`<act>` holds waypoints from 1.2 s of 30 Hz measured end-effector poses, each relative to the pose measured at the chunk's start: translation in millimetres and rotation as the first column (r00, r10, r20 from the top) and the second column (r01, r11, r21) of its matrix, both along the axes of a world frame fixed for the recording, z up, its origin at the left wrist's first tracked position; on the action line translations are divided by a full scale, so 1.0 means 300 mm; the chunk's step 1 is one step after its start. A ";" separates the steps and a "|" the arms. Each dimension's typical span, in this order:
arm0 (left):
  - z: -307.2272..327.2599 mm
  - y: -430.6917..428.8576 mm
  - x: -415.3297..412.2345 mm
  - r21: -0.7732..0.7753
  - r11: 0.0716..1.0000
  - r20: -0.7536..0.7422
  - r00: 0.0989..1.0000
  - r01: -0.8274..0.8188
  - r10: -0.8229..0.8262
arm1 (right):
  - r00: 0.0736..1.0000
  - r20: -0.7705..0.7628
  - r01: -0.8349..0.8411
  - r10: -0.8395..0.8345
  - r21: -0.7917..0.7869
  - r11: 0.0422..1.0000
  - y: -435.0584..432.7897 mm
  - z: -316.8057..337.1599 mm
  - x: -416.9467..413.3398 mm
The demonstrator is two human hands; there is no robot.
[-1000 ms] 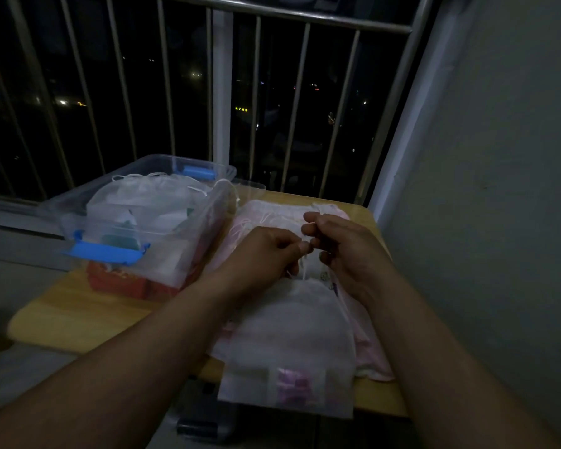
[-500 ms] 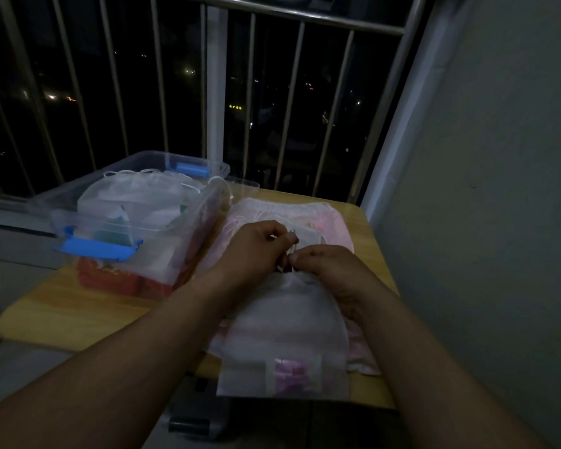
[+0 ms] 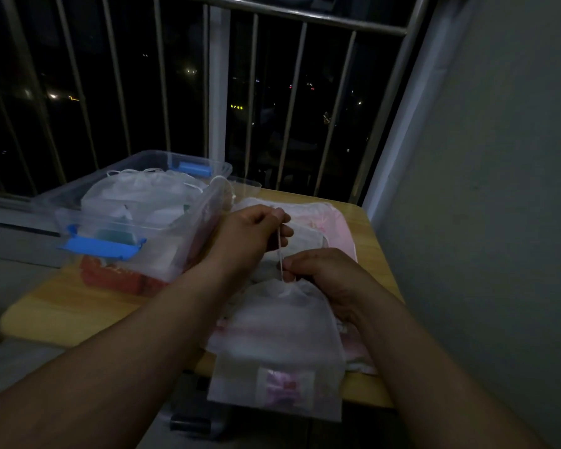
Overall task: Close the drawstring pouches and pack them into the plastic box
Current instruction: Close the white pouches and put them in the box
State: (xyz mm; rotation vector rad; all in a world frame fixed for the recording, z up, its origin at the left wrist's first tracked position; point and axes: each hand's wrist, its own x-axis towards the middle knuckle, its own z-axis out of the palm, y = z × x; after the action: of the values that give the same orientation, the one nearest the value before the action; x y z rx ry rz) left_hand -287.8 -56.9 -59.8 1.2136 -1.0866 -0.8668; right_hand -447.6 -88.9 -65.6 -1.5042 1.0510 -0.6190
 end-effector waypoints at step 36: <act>0.031 0.038 0.024 0.190 0.979 0.596 0.783 0.077 -0.177 | 0.989 0.115 0.109 -0.092 -0.156 0.982 -0.012 0.005 -0.033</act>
State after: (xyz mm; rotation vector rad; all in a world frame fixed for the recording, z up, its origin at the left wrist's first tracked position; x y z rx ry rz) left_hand -280.6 -45.6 -50.5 1.6293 -1.6640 -0.6748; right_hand -457.5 -92.6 -64.2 -1.5457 1.0183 -0.8647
